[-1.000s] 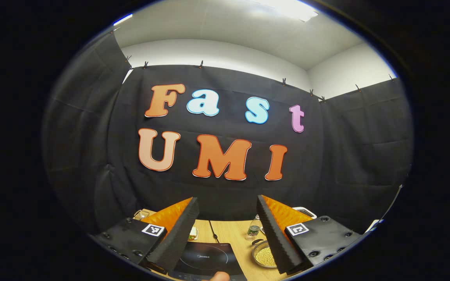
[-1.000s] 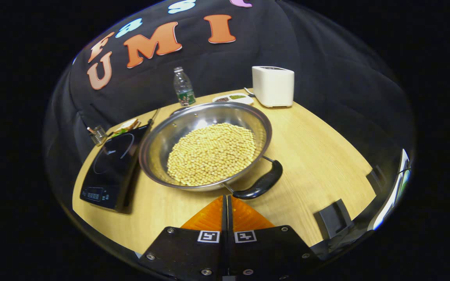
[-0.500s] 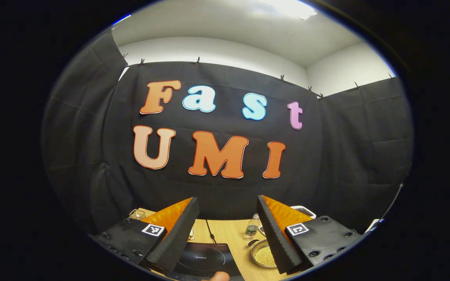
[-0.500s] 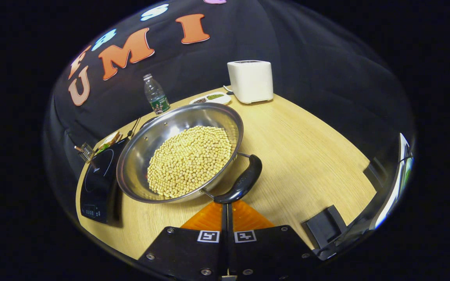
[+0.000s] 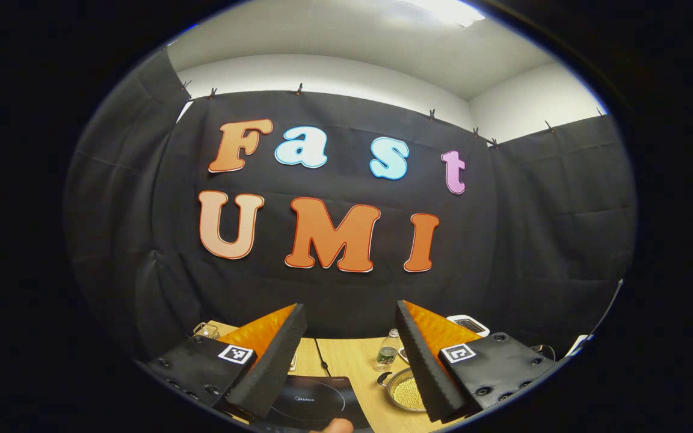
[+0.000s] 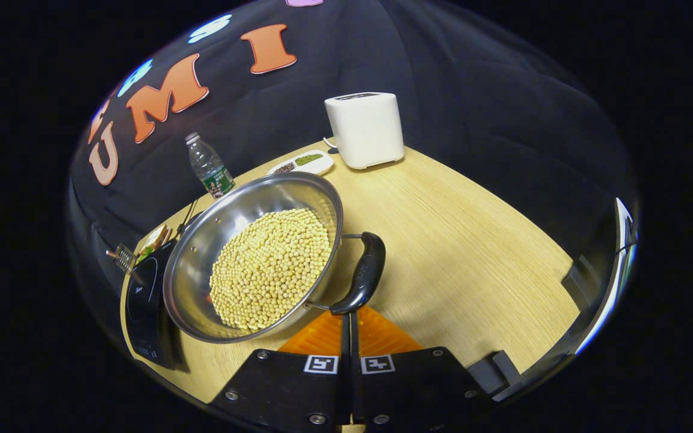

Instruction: First push the handle of the pot to place it horizontally, then grasp the pot with both hands and set it on the induction cooktop.

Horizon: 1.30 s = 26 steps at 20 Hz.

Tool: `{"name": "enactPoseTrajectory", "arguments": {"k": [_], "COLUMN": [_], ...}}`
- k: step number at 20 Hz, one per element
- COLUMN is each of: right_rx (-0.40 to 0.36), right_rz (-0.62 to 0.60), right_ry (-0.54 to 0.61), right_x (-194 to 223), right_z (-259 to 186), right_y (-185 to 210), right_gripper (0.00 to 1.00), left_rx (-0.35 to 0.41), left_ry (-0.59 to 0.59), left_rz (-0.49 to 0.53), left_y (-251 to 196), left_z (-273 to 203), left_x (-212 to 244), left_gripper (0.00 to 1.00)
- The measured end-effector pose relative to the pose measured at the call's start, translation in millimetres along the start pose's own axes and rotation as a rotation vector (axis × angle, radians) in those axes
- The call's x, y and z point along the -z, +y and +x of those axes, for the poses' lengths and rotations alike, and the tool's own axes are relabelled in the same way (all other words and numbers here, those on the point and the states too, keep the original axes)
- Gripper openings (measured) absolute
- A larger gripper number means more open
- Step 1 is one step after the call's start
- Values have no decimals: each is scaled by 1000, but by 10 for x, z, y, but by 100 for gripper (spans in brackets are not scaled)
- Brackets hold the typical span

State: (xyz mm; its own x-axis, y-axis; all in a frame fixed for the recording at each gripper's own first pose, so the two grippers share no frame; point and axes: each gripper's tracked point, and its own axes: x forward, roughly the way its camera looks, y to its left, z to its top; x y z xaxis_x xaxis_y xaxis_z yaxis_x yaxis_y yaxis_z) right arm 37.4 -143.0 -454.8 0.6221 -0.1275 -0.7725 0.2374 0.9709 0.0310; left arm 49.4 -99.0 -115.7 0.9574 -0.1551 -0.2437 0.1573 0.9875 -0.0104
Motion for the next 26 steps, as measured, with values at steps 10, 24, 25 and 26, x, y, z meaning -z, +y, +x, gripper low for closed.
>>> {"name": "enactPoseTrajectory", "arguments": {"k": [10, 24, 25, 26], "right_rx": [15, 45, 48, 48], "right_rz": [5, 30, 29, 29], "right_ry": [16, 37, 39, 43], "right_x": [-293, -649, -673, -694], "right_z": [342, 731, 765, 790], "right_y": [-70, -115, -127, -133], "right_gripper": [0, 0, 0, 0], "left_rx": [54, 61, 59, 55], "left_ry": [-5, 14, 20, 25], "left_rz": [46, 3, 1, -2], "left_y": [-271, -162, -137, -114], "left_z": [146, 403, 436, 472], "left_x": [34, 213, 249, 274], "left_gripper": [98, 97, 97, 97]}}
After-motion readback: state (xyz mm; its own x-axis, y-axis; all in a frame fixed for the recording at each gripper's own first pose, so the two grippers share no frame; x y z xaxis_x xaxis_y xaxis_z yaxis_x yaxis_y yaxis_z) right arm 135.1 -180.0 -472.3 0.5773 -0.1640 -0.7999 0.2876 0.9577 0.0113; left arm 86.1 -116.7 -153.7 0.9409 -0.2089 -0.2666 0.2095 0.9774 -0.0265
